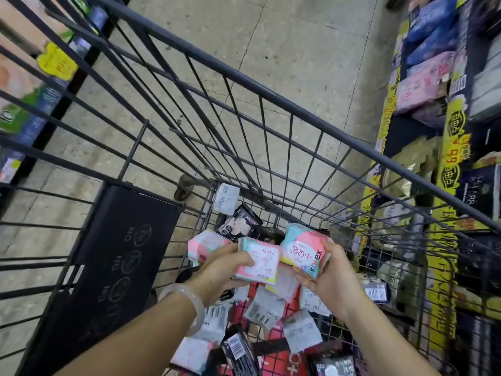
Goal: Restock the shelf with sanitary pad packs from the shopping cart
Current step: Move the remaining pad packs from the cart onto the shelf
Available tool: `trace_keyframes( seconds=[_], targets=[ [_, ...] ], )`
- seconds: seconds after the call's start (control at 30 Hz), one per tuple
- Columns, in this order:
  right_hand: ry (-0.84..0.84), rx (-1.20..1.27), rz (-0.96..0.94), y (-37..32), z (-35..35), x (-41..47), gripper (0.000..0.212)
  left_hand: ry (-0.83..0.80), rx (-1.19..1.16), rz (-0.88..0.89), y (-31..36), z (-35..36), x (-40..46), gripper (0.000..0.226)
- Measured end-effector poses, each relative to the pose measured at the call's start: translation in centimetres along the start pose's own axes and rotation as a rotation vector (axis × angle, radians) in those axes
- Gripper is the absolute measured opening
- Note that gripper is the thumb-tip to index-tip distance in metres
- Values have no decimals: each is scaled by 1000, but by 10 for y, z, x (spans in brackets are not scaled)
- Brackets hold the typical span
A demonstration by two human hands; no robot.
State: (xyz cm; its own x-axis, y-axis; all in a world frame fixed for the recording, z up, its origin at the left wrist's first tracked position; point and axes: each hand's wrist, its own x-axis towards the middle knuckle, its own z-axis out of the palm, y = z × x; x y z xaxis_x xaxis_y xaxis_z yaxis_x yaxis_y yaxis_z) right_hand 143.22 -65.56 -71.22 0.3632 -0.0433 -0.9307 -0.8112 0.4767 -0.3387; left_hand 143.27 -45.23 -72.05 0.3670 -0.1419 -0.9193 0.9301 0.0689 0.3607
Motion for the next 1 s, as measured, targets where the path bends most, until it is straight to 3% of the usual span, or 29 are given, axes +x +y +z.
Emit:
trace_keyframes(
  seconds=[0.27, 0.5, 0.63, 0.73, 0.8, 0.93, 1.0],
  targets=[
    [-35, -129, -10, 4, -11, -1, 38, -59, 54, 7, -5, 6, 0, 34],
    [-171, -229, -17, 0, -19, 0, 45, -106, -19, -5, -6, 10, 2, 30],
    [-86, -334, -83, 0, -17, 4, 44, -107, -31, -28, -6, 11, 4, 22],
    [20, -422, -142, -4, -19, 7, 49, -72, -11, 23, -5, 10, 5, 29],
    [50, -451, -147, -9, -23, 9, 50, 43, 138, 147, -7, 9, 6, 44],
    [21, -484, -98, -14, -29, 9, 35, 479, 637, 528, -13, 17, 4, 56],
    [3, -536, -74, -10, -29, 9, 32, 484, 885, 608, -17, 24, 5, 63]
  ],
)
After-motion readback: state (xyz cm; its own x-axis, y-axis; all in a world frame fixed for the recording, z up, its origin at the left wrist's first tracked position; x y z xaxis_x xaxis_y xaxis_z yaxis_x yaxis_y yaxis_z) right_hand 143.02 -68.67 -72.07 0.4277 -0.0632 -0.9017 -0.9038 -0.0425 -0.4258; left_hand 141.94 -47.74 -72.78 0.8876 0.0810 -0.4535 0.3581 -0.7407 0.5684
